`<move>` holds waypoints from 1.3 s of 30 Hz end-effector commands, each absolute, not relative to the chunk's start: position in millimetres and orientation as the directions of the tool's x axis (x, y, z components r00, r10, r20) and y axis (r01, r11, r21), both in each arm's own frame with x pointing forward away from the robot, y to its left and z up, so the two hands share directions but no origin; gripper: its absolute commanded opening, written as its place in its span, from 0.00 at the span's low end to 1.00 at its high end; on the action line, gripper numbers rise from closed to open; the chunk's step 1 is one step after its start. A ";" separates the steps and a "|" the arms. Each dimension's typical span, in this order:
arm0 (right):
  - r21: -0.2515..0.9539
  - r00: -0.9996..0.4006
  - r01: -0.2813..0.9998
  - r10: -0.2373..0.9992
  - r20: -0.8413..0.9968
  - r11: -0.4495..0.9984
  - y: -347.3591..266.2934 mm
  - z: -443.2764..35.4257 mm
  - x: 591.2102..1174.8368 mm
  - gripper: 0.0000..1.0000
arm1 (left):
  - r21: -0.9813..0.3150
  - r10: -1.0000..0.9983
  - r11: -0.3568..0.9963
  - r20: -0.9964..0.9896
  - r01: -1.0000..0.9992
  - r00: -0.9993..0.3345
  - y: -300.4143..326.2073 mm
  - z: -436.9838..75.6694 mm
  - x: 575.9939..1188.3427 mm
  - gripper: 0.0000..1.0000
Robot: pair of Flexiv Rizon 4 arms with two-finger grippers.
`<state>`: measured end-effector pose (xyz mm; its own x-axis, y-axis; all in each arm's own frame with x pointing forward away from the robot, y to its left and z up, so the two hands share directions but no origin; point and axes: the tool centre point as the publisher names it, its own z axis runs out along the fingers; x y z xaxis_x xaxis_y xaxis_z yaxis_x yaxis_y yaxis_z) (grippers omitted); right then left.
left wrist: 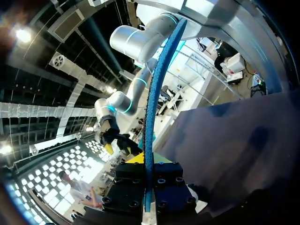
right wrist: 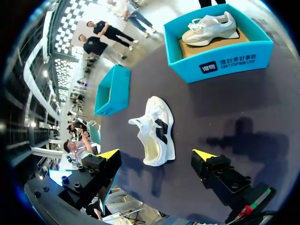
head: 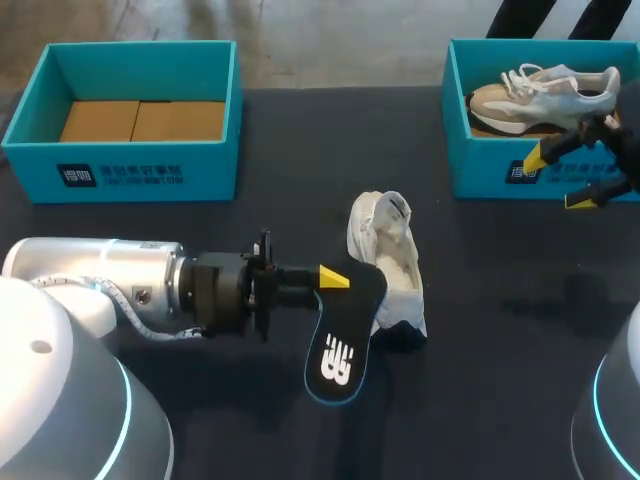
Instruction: Take the shoe out of the shoebox, open the shoe tongue, remove and reinsert the insole, then place the shoe into the shoebox
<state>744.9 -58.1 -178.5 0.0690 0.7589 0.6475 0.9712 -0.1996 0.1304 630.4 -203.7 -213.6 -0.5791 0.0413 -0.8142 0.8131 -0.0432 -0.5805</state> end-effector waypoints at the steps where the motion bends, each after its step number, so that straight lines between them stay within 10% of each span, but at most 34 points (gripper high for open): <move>1: 0.131 0.071 0.971 0.761 0.645 -0.201 -57.5 -178.6 743.9 1.00 | -0.599 0.051 -0.053 -0.801 0.799 -0.597 -207.7 -211.8 633.5 0.00; 39: 0.131 0.071 0.971 0.761 0.645 -0.201 -57.5 -178.6 743.9 1.00 | -0.732 0.099 -0.043 -0.681 0.680 -0.726 -245.0 -247.6 651.9 0.00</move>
